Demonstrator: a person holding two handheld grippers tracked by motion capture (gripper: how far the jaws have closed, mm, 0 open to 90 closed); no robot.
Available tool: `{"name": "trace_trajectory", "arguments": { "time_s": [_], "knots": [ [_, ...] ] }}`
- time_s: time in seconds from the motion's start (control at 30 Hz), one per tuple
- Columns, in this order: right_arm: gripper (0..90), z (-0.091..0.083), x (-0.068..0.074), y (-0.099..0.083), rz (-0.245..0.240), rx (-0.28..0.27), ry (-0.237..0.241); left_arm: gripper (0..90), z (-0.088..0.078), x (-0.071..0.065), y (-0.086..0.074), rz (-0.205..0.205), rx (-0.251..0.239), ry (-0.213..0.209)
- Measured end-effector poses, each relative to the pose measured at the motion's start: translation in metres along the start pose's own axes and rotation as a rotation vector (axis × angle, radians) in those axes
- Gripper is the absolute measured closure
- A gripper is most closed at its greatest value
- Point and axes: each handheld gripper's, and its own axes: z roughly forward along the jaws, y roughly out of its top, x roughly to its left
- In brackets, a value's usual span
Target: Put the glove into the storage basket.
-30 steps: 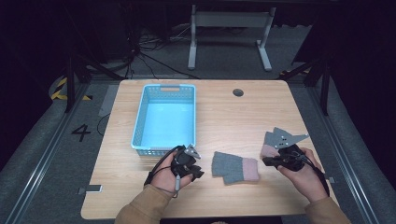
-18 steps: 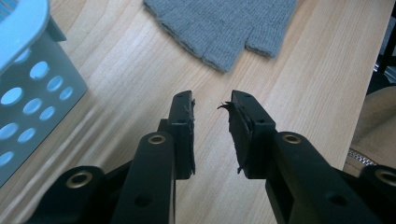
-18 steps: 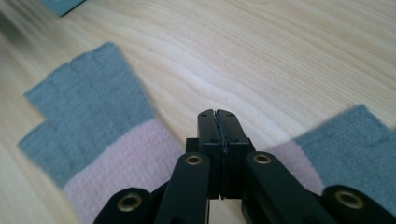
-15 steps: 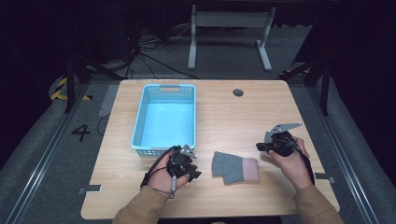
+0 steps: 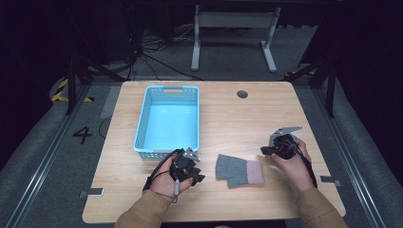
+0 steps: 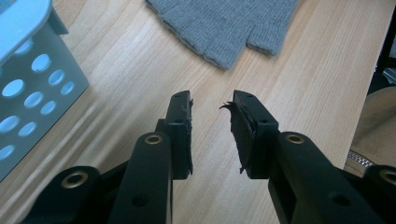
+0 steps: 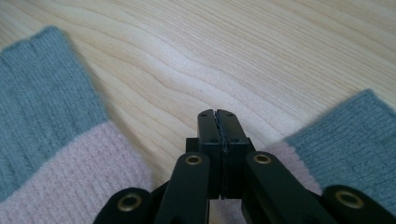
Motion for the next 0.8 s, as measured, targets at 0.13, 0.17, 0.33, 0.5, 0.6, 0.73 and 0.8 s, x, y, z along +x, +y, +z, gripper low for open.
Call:
{"name": "trace_trajectory", "arguments": {
  "time_s": [0.13, 0.17, 0.33, 0.5, 0.6, 0.73, 0.8],
  "knots": [
    [90.0, 0.002, -0.001, -0.002, 0.002, 0.016, -0.004, 68.9, 0.0, 0.0, 0.0, 0.0, 0.0, -0.002],
    [90.0, 0.002, -0.001, -0.002, 0.002, 0.016, -0.004, 68.9, 0.0, 0.0, 0.0, 0.0, 0.0, -0.003],
    [90.0, 0.002, -0.002, -0.004, 0.005, 0.027, -0.006, 68.8, 0.0, 0.0, 0.001, 0.004, -0.001, -0.004],
    [90.0, -0.001, -0.003, -0.009, 0.008, 0.037, -0.015, 68.4, 0.001, 0.0, 0.004, 0.009, -0.002, -0.009],
    [90.0, -0.005, -0.004, -0.012, 0.011, 0.038, -0.019, 68.3, 0.003, -0.001, 0.006, 0.013, -0.001, -0.011],
    [90.0, -0.009, -0.007, -0.017, 0.024, 0.044, -0.026, 68.3, 0.004, -0.001, 0.008, 0.021, -0.003, -0.017],
    [90.0, -0.011, -0.009, -0.021, 0.028, 0.044, -0.034, 68.2, 0.005, -0.001, 0.01, 0.022, 0.0, -0.019]
  ]
}}
